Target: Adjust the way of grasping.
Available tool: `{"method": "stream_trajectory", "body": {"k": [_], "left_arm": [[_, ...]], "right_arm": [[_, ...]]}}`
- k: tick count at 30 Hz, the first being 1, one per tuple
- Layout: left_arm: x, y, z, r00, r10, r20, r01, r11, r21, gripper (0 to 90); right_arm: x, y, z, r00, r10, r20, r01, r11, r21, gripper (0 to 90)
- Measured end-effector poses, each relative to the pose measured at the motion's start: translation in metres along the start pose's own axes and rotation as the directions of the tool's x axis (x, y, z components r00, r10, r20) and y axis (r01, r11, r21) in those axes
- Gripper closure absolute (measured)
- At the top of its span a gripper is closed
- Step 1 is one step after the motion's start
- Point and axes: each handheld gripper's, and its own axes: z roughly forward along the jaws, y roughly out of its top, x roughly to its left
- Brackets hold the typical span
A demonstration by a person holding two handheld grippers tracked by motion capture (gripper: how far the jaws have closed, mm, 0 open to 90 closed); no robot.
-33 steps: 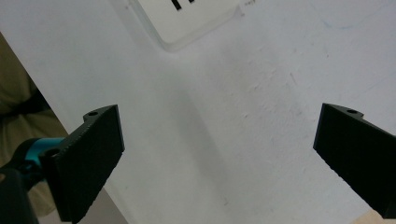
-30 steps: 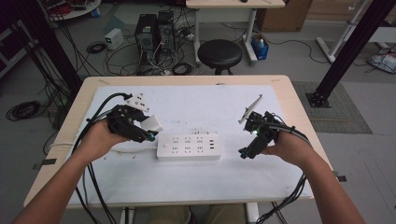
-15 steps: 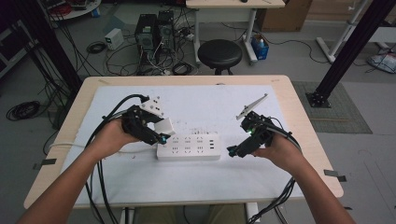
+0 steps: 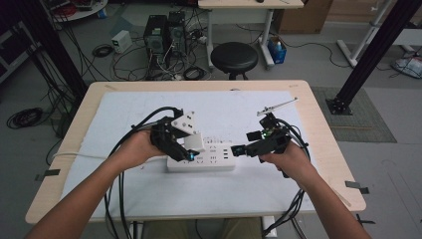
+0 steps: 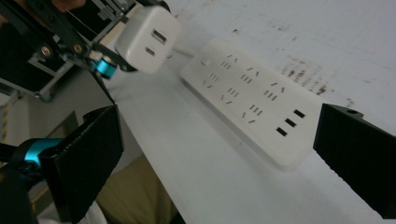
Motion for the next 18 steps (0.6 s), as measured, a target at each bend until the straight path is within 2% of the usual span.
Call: {"method": "stream_trajectory", "body": {"k": [5,9,15,18], "left_arm": [[-0.001,0.004,0.007,0.9998,0.016,0.010,-0.016,0.9999,-0.001,42.5],[-0.002,0.006,0.010,0.9997,0.023,0.013,-0.022,0.9996,-0.016,42.5],[0.000,0.006,0.013,0.9986,0.010,0.051,-0.004,0.9947,-0.103,42.5],[-0.001,0.006,0.016,0.9983,0.002,0.059,0.005,0.9916,-0.130,42.5]], "right_arm": [[0.000,0.001,0.008,0.9990,0.037,-0.024,-0.036,0.9993,0.009,1.1],[-0.001,0.000,0.011,0.9944,0.086,-0.062,-0.086,0.9963,0.009,1.1],[-0.005,-0.002,0.014,0.9840,0.149,-0.098,-0.148,0.9889,0.015,1.1],[-0.007,-0.002,0.015,0.9824,0.162,-0.092,-0.161,0.9867,0.020,1.1]]}}
